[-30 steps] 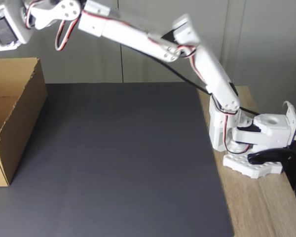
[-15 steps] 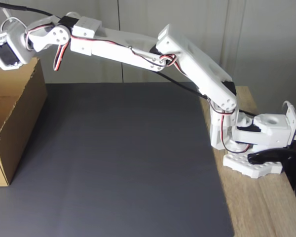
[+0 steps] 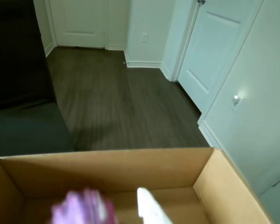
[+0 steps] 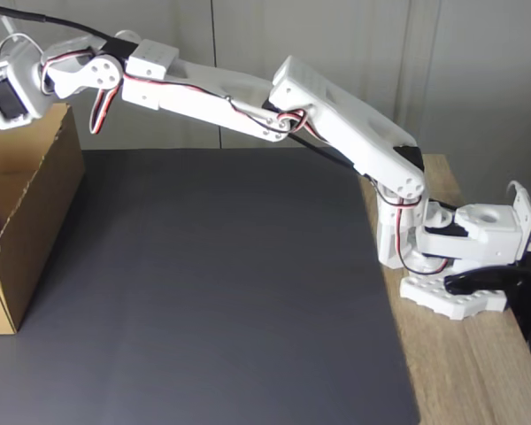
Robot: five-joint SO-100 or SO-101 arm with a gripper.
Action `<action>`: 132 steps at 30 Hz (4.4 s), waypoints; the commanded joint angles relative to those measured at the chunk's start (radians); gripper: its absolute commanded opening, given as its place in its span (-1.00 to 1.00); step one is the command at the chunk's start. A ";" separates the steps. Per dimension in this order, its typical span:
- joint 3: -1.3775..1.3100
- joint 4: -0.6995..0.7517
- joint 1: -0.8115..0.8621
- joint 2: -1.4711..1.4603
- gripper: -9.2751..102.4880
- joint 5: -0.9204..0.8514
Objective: Grasp a ball and put it in the box.
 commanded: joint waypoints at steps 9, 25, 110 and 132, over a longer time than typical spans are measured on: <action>-0.049 0.241 -0.014 0.097 -0.14 0.012; -0.049 0.759 -0.002 0.365 -0.65 0.028; 2.410 0.268 -0.011 2.237 -0.75 -0.035; 2.704 0.313 -0.009 2.539 -0.84 -0.037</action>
